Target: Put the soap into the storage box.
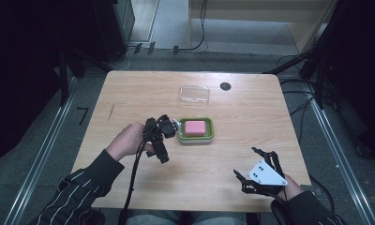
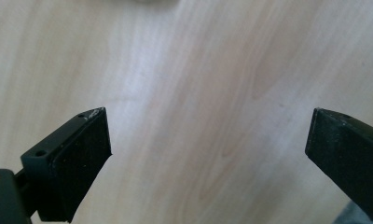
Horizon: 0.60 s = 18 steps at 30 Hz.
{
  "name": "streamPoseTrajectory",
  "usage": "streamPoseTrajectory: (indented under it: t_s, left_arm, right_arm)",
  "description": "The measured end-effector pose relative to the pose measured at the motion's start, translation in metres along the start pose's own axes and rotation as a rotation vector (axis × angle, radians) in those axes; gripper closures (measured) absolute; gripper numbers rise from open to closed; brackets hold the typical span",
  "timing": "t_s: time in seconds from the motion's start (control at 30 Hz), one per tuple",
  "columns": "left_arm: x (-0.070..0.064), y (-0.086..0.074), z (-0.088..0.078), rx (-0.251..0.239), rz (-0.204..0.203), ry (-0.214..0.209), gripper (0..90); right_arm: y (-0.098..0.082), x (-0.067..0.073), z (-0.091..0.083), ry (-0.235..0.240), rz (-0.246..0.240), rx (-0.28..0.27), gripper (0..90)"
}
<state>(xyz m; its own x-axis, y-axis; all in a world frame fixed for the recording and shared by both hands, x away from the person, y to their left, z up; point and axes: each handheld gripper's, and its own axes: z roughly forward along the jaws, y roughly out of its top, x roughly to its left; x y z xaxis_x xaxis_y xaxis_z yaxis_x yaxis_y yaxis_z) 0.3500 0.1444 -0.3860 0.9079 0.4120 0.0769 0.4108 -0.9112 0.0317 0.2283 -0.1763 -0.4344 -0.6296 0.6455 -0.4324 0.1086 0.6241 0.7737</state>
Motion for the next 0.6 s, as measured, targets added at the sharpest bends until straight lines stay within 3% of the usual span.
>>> streamPoseTrajectory:
  t_s: [0.4,0.6]
  left_arm:
    - [-0.022,-0.043,0.013,-0.013,-0.117,-0.028,0.5]
    - [-0.026,-0.063,0.018,-0.044,-0.176,-0.032,0.6]
  right_arm:
    - [0.000,0.000,0.000,0.004,0.001,0.004,13.4]
    - [0.000,0.000,0.000,0.005,0.001,0.006,13.4]
